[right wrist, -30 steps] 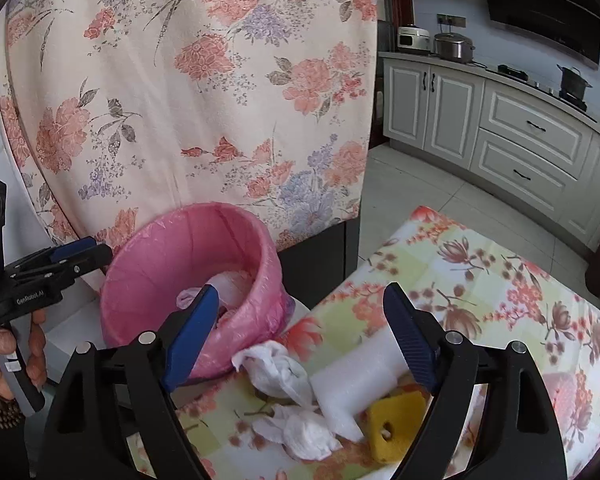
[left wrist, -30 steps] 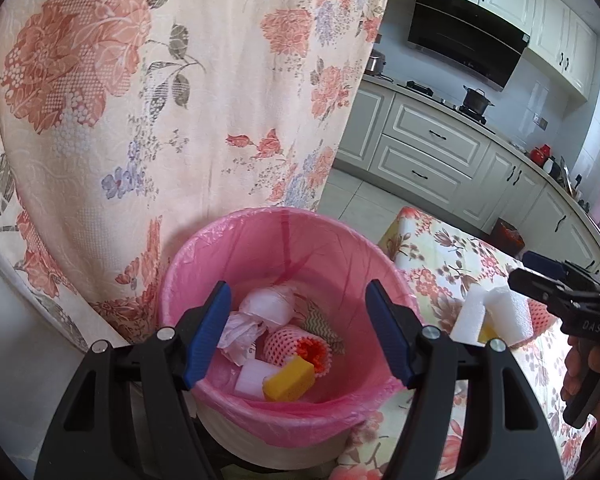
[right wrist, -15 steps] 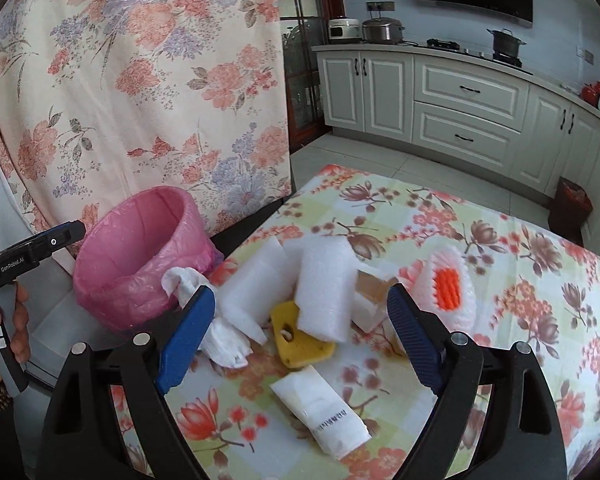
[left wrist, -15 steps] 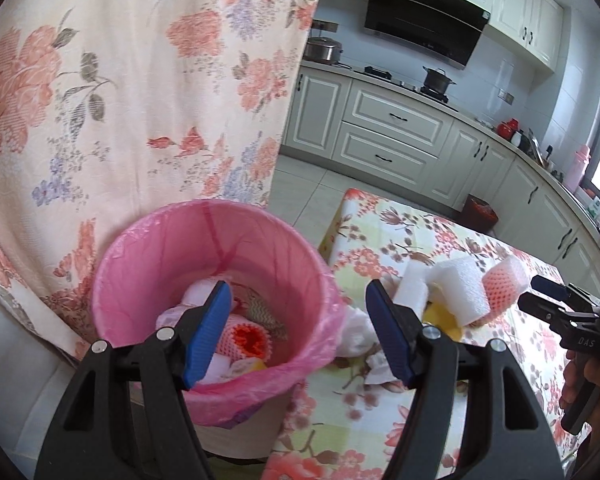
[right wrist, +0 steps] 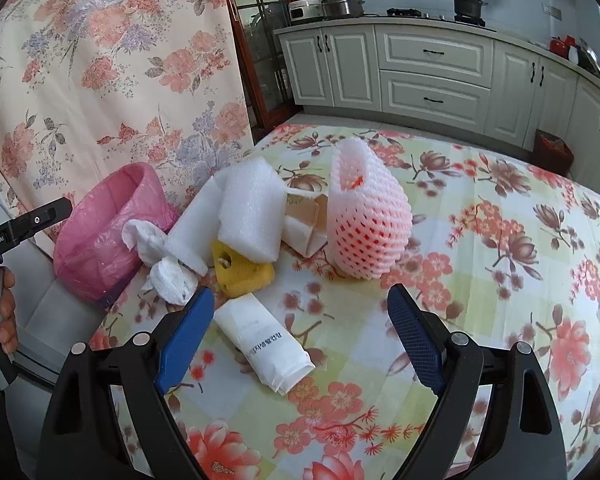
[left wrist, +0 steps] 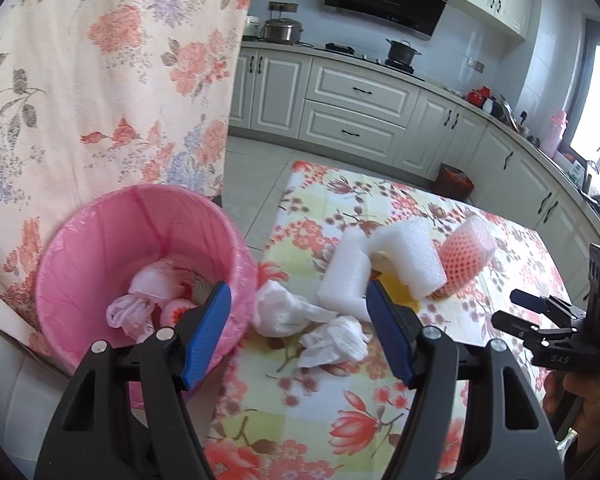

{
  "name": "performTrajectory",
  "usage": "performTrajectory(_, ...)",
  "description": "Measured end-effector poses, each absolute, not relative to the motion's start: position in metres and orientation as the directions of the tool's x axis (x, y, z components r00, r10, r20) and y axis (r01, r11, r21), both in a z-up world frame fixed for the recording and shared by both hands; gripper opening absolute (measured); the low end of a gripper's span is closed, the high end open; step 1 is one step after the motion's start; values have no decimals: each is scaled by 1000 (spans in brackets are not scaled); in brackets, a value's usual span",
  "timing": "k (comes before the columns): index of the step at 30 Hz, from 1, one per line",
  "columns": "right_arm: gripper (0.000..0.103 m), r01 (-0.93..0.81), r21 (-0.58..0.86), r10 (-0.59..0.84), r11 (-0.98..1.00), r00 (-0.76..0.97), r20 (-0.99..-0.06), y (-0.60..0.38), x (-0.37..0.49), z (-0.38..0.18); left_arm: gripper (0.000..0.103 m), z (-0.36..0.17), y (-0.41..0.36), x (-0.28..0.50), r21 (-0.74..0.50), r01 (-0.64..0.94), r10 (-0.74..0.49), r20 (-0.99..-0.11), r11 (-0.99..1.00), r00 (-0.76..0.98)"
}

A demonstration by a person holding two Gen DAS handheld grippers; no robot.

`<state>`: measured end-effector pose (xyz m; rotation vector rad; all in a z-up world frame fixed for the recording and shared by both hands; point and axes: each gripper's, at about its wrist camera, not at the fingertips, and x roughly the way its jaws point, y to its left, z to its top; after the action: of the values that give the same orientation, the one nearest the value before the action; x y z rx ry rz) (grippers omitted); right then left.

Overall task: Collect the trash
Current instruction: 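Move both tools back over the trash pile on the table, then grasp a crumpled white tissue with the left gripper while the right grasps the white printed packet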

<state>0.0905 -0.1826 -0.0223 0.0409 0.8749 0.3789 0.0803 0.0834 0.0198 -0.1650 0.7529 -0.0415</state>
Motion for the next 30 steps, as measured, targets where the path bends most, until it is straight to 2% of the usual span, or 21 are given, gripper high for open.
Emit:
performTrajectory(15, 83, -358, 172, 345, 918, 504, -792, -176, 80, -65, 66, -31, 39, 99, -170, 39, -156, -763, 985, 627)
performTrajectory(26, 83, -412, 144, 345, 900, 471, -812, -163, 87, -73, 57, -62, 34, 119, -178, 31, -164, -805, 984, 570)
performTrajectory(30, 78, -425, 139, 345, 895, 459, -818, -157, 90, -76, 56, -68, 33, 123, -179, 29, -165, -814, 983, 557)
